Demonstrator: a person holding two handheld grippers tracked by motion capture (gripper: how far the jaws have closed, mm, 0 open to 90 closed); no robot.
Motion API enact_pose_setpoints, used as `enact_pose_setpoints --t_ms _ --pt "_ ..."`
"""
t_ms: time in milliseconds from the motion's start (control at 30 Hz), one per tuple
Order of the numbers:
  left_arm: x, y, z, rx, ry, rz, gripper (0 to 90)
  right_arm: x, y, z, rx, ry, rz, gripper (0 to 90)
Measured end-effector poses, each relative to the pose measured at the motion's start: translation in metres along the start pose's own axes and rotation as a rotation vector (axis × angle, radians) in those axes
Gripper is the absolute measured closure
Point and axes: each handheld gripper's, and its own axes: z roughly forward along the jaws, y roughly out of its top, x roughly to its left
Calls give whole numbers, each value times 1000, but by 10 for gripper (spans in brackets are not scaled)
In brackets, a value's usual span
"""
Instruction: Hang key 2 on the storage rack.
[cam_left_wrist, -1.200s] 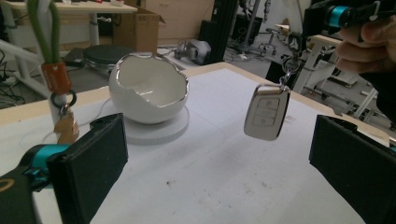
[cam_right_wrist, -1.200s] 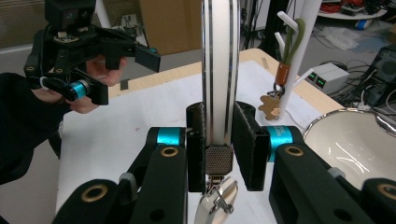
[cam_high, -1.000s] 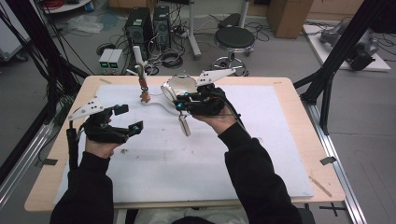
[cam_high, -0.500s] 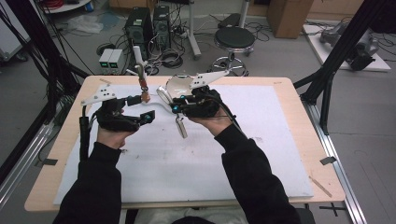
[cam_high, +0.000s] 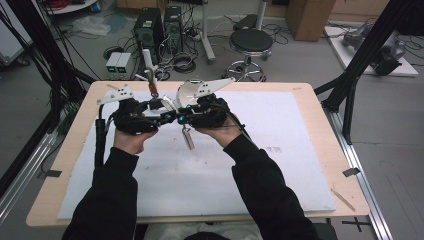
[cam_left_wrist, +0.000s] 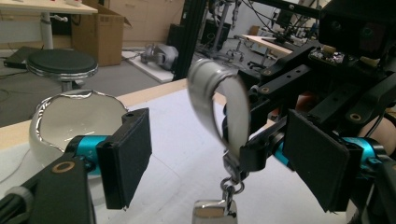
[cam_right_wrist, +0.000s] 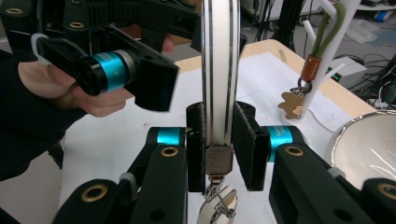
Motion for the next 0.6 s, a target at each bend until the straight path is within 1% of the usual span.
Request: enact_pose_setpoints --t_ms 33,100,167,200,267,300,333,400,433,467,500,533,600 --pt "0 0 1 4 1 -1 252 1 0 2 2 1 1 757" --pt "-1 0 2 10 1 1 308 2 0 4 6 3 -3 757" --pt "-1 0 2 9 -3 0 329 3 0 6 9 -1 -6 757" --pt "-1 0 2 9 0 4 351 2 0 7 8 -3 -5 757" --pt "-2 0 0 -3 3 -1 394 1 -1 7 12 -3 2 757" --pt "-2 0 0 -3 3 -1 423 1 -1 8 13 -4 1 757" --pt "-2 1 -1 -13 9 -5 459 1 -1 8 16 4 -2 756" --pt "-1 1 -1 -13 7 -8 497 2 -1 9 23 5 -8 757" --pt "-1 1 -1 -9 13 -5 536 3 -1 10 24 8 -8 757" --pt "0 0 -1 -8 23 -11 575 3 -1 10 24 9 -11 757" --pt "1 0 -1 -11 11 -21 637 3 0 10 26 11 -12 757" --pt "2 0 -1 -11 -1 -27 654 3 0 11 29 10 -12 756" --pt "1 -1 0 -6 -8 -27 684 2 -1 12 38 8 -11 756"
